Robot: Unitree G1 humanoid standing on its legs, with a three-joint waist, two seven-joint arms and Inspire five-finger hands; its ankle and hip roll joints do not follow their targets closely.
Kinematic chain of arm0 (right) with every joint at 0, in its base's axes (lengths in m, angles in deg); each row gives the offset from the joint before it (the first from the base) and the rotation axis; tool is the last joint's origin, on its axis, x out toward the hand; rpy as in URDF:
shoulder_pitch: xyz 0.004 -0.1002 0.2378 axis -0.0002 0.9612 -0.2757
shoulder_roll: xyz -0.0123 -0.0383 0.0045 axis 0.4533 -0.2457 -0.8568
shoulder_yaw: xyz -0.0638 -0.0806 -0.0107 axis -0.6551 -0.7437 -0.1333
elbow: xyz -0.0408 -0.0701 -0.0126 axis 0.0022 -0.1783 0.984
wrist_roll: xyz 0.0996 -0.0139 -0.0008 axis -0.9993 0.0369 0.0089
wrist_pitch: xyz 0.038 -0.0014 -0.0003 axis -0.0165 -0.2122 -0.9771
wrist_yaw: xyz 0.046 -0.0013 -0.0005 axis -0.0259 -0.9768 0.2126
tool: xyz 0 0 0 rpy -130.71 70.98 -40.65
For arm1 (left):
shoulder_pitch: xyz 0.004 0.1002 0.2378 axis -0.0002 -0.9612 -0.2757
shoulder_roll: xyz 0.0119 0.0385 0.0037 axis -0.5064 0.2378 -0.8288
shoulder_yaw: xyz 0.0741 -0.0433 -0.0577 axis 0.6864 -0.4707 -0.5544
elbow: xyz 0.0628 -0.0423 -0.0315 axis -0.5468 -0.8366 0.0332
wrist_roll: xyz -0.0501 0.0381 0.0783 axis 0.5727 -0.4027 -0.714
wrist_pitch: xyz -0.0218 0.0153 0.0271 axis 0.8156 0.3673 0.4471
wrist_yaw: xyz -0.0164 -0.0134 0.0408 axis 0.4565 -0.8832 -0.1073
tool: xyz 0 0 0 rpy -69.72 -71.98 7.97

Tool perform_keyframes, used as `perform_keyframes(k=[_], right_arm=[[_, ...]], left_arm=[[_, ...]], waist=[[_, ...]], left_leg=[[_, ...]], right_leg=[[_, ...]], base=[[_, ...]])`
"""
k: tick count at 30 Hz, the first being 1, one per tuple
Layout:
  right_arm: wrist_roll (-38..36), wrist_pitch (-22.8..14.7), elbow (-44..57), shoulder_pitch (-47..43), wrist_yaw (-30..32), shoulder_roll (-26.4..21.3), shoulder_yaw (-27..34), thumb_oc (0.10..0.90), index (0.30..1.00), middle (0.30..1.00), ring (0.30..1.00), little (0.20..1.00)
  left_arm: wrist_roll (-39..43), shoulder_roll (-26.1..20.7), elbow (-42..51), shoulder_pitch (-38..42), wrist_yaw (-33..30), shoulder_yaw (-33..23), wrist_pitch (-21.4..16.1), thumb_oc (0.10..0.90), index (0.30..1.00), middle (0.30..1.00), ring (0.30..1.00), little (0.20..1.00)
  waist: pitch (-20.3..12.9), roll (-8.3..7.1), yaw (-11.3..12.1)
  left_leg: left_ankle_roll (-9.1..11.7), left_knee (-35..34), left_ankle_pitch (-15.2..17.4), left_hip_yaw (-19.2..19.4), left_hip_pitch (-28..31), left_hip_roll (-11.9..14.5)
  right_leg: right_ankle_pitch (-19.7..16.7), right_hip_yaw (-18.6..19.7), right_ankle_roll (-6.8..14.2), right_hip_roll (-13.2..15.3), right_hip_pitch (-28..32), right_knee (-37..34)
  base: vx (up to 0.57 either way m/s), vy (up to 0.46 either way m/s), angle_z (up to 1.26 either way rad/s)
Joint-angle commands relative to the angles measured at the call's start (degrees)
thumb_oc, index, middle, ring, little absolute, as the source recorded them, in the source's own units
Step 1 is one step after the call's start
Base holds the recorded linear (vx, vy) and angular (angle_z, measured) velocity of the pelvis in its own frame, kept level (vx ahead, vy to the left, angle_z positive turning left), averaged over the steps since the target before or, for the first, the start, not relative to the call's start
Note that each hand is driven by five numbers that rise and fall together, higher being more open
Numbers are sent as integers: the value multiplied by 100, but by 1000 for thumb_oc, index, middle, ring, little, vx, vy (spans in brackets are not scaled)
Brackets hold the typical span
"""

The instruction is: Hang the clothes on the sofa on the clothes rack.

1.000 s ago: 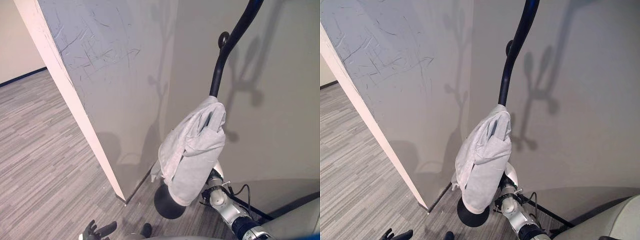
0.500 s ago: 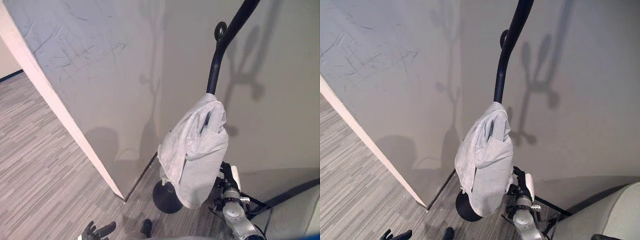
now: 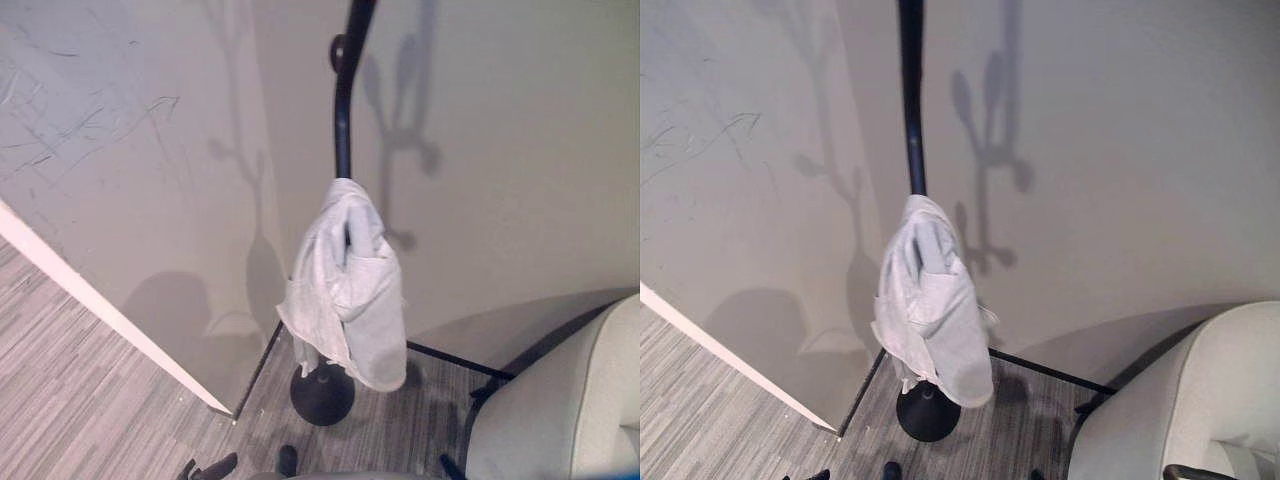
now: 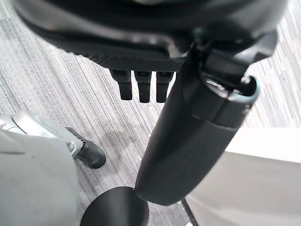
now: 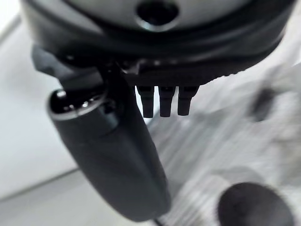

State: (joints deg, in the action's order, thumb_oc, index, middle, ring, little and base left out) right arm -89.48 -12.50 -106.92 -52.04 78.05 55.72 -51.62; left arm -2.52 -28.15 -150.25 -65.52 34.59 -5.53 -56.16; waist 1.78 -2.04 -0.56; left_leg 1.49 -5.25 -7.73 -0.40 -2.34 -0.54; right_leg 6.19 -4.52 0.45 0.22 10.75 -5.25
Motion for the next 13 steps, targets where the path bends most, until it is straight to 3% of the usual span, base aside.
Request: perform_keyframes(k=[1, 6, 9, 13], right_arm=[[-357, -119, 378, -338, -830, -112, 86, 800, 900, 900, 900, 900], [-385, 56, -349, -306, -652, -136, 345, 800, 900, 900, 900, 900], [-280, 605, -1591, -666, -183, -308, 813, 800, 900, 900, 900, 900], [-305, 695, -1718, -846, -151, -228, 804, 800, 900, 900, 900, 900]], left_arm=[[96, 44, -357, 320, 285, 107, -204, 800, 900, 900, 900, 900], [23, 63, -505, 295, 431, 205, -157, 800, 900, 900, 900, 900], [-209, -38, -548, 418, 404, 168, -99, 800, 900, 900, 900, 900], [-423, -51, -602, 504, 431, 288, -38, 800, 900, 900, 900, 900]], waist=[[-98, -75, 72], [-138, -56, 47], [-185, -68, 169], [-212, -82, 253]], left_leg=[[6, 25, 401, 58, 109, -10], [25, 25, 397, 55, 119, -5], [30, 25, 406, -35, 111, -7], [35, 25, 402, -105, 97, -13]], right_leg=[[-539, -166, 473, 218, -468, 53], [-544, -202, 477, 218, -464, 65], [-508, -283, 469, 225, -431, 49], [-475, -342, 458, 230, -407, 36]], base=[[-2, 7, -15], [2, 2, -3], [7, -9, 2], [16, -14, 16]])
